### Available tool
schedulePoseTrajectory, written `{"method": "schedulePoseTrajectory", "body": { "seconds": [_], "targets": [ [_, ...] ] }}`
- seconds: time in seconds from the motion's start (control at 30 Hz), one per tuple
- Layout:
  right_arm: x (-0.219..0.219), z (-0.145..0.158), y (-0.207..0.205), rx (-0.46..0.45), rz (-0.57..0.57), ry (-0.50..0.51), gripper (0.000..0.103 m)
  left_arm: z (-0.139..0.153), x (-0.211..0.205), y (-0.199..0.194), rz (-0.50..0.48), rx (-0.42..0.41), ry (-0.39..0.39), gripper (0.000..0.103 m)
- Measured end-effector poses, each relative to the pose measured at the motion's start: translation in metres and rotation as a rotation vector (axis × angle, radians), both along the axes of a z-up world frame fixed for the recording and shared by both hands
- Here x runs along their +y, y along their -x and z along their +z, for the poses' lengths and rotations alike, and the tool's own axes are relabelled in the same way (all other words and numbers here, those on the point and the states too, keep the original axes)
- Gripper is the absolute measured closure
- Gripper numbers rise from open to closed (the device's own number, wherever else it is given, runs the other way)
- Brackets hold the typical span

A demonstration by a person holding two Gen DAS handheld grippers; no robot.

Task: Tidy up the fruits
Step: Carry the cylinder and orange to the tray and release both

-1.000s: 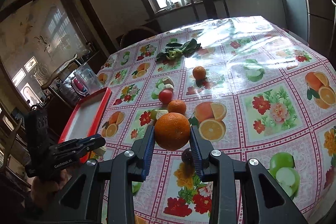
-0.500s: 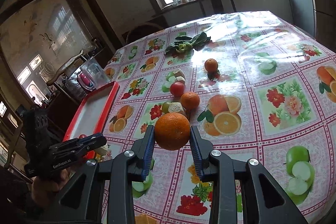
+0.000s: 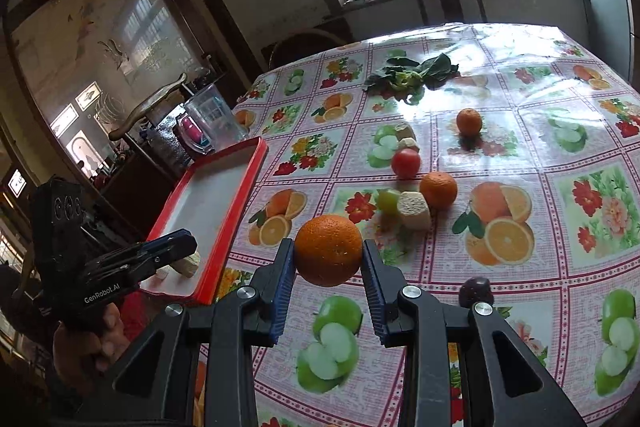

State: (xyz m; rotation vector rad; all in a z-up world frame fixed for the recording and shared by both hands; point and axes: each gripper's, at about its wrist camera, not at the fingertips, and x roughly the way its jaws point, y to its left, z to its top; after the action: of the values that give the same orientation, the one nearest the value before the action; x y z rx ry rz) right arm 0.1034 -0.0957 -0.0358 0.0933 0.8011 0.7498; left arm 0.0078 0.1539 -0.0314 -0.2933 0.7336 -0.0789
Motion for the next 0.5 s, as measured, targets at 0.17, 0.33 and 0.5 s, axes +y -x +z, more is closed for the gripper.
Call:
{"method": "schedulePoseTrajectory", "body": {
  "seconds": [0.17, 0.33, 0.5],
  "targets": [
    [0.015, 0.001, 0.004, 0.003, 0.032, -0.006, 0.07, 0.003, 0.01, 0.008, 0.021, -0.008, -0.003, 0.079],
    [0.03, 0.002, 0.009, 0.001, 0.068, -0.005, 0.07, 0.004, 0.019, 0.017, 0.047, -0.011, -0.008, 0.079],
    [0.045, 0.004, 0.014, -0.001, 0.099, -0.007, 0.07, 0.002, 0.029, 0.024, 0.073, -0.004, -0.011, 0.079]
  ]
}}
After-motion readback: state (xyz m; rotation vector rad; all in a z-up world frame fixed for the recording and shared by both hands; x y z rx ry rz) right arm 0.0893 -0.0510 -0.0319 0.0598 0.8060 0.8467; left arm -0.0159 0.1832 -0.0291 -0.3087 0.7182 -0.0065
